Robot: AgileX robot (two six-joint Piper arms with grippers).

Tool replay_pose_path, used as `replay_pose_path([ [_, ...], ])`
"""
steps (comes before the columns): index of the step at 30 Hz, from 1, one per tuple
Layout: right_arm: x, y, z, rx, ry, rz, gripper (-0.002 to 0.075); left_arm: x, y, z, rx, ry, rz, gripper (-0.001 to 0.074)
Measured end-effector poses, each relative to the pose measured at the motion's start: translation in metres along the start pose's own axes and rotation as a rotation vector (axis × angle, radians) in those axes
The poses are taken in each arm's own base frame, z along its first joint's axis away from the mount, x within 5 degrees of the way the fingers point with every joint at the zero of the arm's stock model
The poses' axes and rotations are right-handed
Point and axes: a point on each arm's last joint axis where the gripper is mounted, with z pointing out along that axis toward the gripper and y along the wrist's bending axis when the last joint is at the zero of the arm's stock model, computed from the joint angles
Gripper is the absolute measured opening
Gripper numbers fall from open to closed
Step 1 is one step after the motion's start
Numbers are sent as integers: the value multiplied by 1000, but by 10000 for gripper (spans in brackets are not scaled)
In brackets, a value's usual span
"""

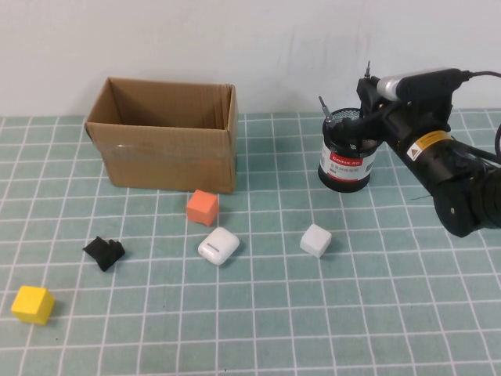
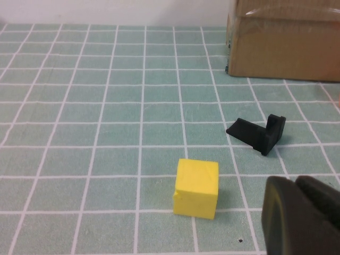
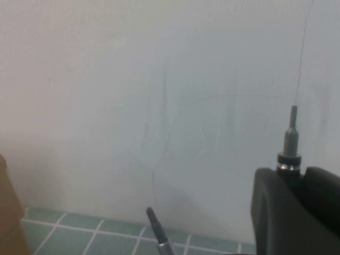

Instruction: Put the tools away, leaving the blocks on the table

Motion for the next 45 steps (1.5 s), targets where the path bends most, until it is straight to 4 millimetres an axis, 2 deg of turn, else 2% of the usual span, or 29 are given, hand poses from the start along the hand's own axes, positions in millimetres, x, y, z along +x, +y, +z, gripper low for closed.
replay_pose_path([
  [3, 0, 0, 0, 1, 3, 0, 73, 0, 0, 0, 0, 0, 0, -3],
  [9, 1, -3, 0, 46, 19, 36, 266, 0, 0, 0, 0, 0, 0, -3],
  [12, -5, 1, -2, 49, 49, 43, 311, 0, 0, 0, 0, 0, 0, -3],
  [15, -22, 5, -7, 34, 85, 23, 323, 0, 0, 0, 0, 0, 0, -3],
  [20, -67, 14, -29, 34, 172, -4, 328, 0, 0, 0, 0, 0, 0, -3],
  [23, -93, 19, -50, 49, 267, -9, 277, 0, 0, 0, 0, 0, 0, -3],
  [27, -126, 29, -88, 59, 382, -13, 95, 0, 0, 0, 0, 0, 0, -3],
  [30, -145, 33, -118, 71, 463, -14, 22, 0, 0, 0, 0, 0, 0, -3],
  [34, -167, 35, -157, 89, 538, -4, -1, 0, 0, 0, 0, 0, 0, -3],
  [37, -178, 36, -180, 97, 558, -8, -6, 0, 0, 0, 0, 0, 0, -3],
  [42, -187, 35, -198, 112, 566, -64, -7, 0, 0, 0, 0, 0, 0, -3],
  [43, -193, 33, -209, 123, 556, -94, -7, 0, 0, 0, 0, 0, 0, -3],
  [45, -183, 30, -205, 142, 620, -143, -7, 0, 0, 0, 0, 0, 0, -3],
])
